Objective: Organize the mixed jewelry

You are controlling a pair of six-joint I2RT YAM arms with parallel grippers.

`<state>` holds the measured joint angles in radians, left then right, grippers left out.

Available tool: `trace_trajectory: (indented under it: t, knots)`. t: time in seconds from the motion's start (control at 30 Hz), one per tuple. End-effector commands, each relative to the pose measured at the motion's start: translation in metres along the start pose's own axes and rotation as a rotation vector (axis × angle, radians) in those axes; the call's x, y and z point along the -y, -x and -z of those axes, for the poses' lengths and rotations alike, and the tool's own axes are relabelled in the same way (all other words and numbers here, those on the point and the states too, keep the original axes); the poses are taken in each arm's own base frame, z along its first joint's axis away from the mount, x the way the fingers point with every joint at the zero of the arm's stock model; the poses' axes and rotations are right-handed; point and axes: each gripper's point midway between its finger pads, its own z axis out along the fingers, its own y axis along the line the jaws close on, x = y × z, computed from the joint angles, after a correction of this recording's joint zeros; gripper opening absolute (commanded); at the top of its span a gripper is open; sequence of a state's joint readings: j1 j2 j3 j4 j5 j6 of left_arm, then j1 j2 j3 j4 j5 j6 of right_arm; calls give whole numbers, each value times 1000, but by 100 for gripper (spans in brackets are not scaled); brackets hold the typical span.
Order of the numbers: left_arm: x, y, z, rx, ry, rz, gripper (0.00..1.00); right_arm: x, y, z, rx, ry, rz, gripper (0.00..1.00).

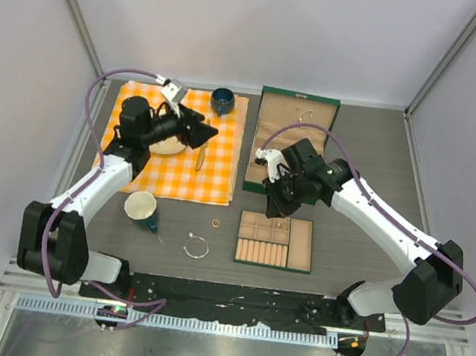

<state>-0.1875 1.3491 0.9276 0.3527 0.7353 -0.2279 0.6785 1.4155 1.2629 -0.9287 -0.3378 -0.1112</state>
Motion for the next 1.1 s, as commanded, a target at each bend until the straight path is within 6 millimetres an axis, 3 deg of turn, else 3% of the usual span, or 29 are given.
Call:
trace_trajectory:
  t: [0.0,0.17,0.2,0.33,0.5,0.83,0.9,1.07]
  knots:
    - [-33,-4,5,-59,184,-22,72,7,10,-4,130,-49,-206,1]
    - [-54,-5,13,-68,314,-34,72,27,-6,-25,121,-64,-396,1]
    - [-58,-7,15,-69,340,-33,72,30,-17,-31,105,-68,-434,1]
    - [-61,-10,21,-71,370,-49,73,32,-25,-49,113,-43,-525,1]
    - [-66,-9,25,-66,403,-75,73,21,-41,-66,64,38,-581,1]
    - [-72,-12,27,-69,430,-95,73,16,-42,-63,68,56,-561,1]
    - [-71,-14,26,-71,424,-94,73,20,-41,-60,80,37,-547,1]
    - [-65,-21,25,-82,387,-83,73,52,-40,-53,125,-84,-559,1]
